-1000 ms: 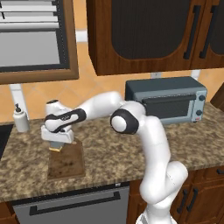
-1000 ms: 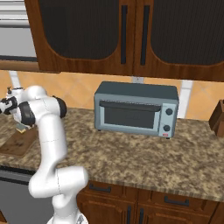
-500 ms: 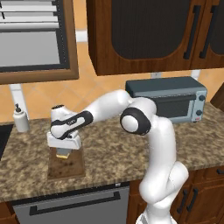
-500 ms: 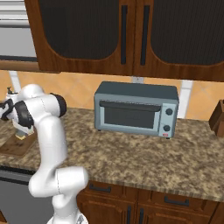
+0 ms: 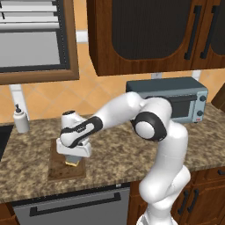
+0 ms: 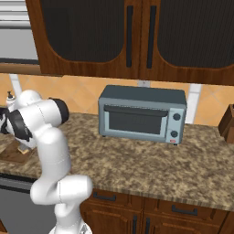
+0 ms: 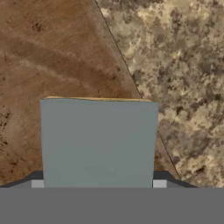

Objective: Pick up the sponge from the counter and clean the cutting board by briefly scrubbing or pressing down on the cutting board. Once finished, release the sponge.

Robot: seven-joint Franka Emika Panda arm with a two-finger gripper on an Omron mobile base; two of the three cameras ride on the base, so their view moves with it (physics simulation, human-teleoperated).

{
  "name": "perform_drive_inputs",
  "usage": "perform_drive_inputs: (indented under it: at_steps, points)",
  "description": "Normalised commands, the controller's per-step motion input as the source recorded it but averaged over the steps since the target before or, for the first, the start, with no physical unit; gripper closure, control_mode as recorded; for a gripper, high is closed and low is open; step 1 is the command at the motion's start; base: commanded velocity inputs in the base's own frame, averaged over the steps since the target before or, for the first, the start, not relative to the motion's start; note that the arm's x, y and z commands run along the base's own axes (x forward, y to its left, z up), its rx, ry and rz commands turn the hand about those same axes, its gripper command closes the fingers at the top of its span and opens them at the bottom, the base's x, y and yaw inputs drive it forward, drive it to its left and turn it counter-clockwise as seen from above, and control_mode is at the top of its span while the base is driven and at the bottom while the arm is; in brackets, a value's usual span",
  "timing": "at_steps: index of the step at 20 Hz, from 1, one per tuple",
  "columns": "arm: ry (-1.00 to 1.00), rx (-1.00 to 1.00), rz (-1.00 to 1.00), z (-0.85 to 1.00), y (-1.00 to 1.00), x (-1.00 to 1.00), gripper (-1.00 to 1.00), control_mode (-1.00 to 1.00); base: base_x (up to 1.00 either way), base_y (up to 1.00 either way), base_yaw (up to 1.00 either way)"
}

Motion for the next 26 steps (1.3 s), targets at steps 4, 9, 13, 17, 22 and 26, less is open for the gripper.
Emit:
perform_drive_inputs:
  at_steps: [4,9,13,17,22,26]
  points:
    - [0.00,0.00,0.00,-0.39,-0.31,-0.19,1.00,-1.00,0.00,0.00,0.00]
    - [0.00,0.00,0.00,-0.07,-0.41,0.63,1.00,-1.00,0.00,0.00,0.00]
    - [0.00,0.00,0.00,0.00,-0.21,0.83,1.00,-1.00,0.00,0.00,0.00]
    - [0.00,0.00,-0.04,-0.04,0.01,0.90,1.00,-1.00,0.00,0.00,0.00]
    - [0.00,0.00,-0.07,0.00,0.01,0.98,1.00,-1.00,0.00,0.00,0.00]
    - [-0.02,-0.02,-0.12,-0.01,0.32,0.67,1.00,-1.00,0.00,0.00,0.00]
